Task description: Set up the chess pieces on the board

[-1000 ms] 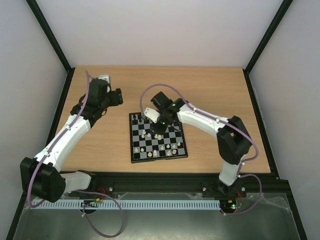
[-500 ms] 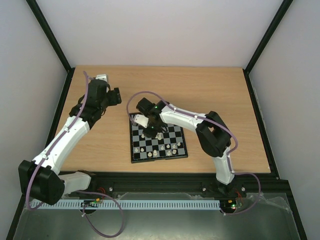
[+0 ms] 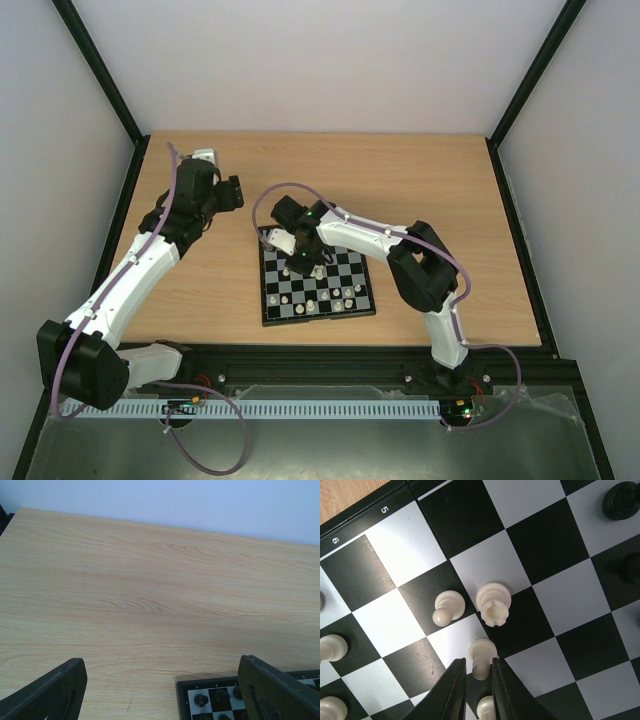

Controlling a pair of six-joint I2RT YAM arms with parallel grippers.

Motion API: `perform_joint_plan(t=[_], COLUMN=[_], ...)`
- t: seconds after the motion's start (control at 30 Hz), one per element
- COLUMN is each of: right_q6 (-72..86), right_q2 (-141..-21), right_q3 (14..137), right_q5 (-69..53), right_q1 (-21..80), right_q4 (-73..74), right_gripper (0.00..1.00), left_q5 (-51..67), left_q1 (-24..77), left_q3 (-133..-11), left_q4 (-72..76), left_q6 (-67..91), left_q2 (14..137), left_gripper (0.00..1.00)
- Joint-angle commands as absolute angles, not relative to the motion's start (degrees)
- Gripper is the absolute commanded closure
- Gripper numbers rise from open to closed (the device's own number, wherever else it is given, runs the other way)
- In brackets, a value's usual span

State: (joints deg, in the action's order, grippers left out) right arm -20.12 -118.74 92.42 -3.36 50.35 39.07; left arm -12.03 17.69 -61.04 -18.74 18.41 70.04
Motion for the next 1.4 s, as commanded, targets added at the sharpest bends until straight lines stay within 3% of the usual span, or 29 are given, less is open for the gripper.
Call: perform_joint_plan(t=[0.0,0.37,0.8,1.37], right_q6=[-19.6,-19.3,-19.3,-20.7], right_q2=[-119.9,-117.7,-113.3,-116.7], right_q3=[93.6,93.5,91.0,91.0], right_q5=[-3.1,-5.4,-7.1,-5.8], right_q1=[50.6,50.6,54.2,57.2], right_q4=[42.6,43.3,47.3,51.7], right_gripper=[0.86,0.95,0.96,0.95], left_q5=[-11.6,-11.0,-10.5,-11.1], left_q1=[17.5,17.5,17.6,17.6], left_q3=[-60.6,-60.6,-60.7,-60.9], left_q4=[-18.4,-18.4,-18.5,-18.8], left_q6=[17.7,17.5,17.3,17.3], left_q2=[69.1,69.6,69.5,69.6], left_gripper=[0.14,0.14,0.14,0.14])
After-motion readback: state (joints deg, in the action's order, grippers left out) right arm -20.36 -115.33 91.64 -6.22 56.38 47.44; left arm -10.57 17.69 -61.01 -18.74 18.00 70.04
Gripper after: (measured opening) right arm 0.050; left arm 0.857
